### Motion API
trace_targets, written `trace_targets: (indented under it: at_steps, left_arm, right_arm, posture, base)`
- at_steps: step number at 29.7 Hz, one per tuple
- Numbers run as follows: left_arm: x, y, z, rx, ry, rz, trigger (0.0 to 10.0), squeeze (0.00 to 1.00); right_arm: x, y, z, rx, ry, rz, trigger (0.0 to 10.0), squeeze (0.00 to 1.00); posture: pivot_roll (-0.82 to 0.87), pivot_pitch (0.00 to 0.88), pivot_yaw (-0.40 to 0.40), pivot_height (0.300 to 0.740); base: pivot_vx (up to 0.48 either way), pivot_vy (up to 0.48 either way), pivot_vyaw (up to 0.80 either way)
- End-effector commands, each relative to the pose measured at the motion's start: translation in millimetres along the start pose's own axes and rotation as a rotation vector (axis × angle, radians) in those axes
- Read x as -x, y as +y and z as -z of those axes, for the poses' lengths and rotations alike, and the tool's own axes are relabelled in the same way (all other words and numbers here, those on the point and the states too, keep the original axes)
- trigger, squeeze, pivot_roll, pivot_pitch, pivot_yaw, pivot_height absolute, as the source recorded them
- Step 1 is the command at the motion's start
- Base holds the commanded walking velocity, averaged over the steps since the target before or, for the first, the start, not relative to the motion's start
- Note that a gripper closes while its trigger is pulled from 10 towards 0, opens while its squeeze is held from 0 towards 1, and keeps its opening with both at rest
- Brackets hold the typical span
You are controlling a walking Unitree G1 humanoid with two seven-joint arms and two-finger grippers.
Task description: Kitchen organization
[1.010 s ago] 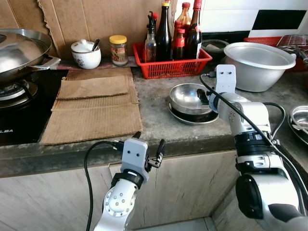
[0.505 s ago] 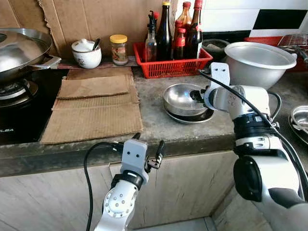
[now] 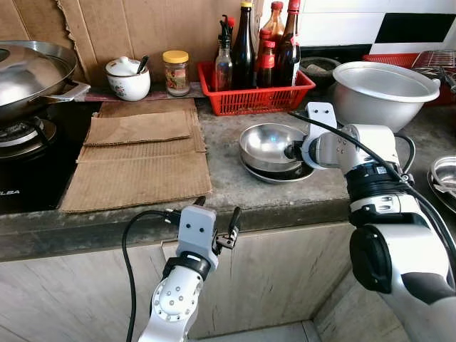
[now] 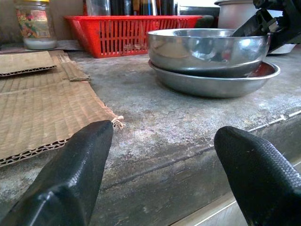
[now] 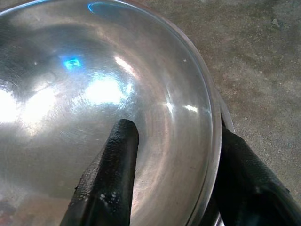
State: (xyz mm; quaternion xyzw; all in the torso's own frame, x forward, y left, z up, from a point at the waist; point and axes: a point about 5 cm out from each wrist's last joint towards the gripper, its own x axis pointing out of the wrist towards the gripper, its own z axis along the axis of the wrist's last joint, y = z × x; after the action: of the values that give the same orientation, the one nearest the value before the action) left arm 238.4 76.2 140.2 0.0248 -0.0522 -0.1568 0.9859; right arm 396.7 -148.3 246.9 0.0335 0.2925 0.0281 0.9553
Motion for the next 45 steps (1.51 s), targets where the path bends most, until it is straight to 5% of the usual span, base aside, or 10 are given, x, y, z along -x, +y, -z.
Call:
trace_targets:
  at_steps: [1,36,37,39,45]
  left_arm:
    - [-1.5,-1.5,-1.3,0.004,0.001,0.003,10.0,0.00]
    - [-1.6,-1.5,-1.3,0.005,0.002,0.002,10.0,0.00]
    - [-3.9,-3.0,-1.7,0.013,-0.006,0.005,10.0,0.00]
    - [-5.0,-3.7,-1.7,0.015,-0.008,0.007,10.0,0.00]
    - [-4.9,-3.9,-1.3,0.014,-0.008,0.008,10.0,0.00]
  right_arm:
    - [2.7,1.4,-5.7,0.004,-0.004,-0.001,0.0,0.00]
    - [2.6,1.4,-6.3,0.001,-0.004,-0.001,0.0,0.00]
    - [12.4,6.2,-23.7,-0.334,-0.278,-0.126,0.0,0.00]
    - [18.3,-1.9,-27.3,-0.507,-0.386,-0.144,0.0,0.00]
    - [17.7,-3.6,-27.3,-0.509,-0.383,-0.143,0.0,0.00]
  posture:
    - [0.05,0.048,-0.065,0.740]
    - [0.05,0.048,-0.063,0.740]
    - [0.05,0.025,-0.057,0.740]
    - [0.05,0.024,-0.057,0.740]
    - [0.05,0.018,-0.059,0.740]
  base:
    - [0.000,0.000,0.00]
    - [0.000,0.000,0.00]
    - [0.000,0.000,0.00]
    - [0.000,0.000,0.00]
    - [0.000,0.000,0.00]
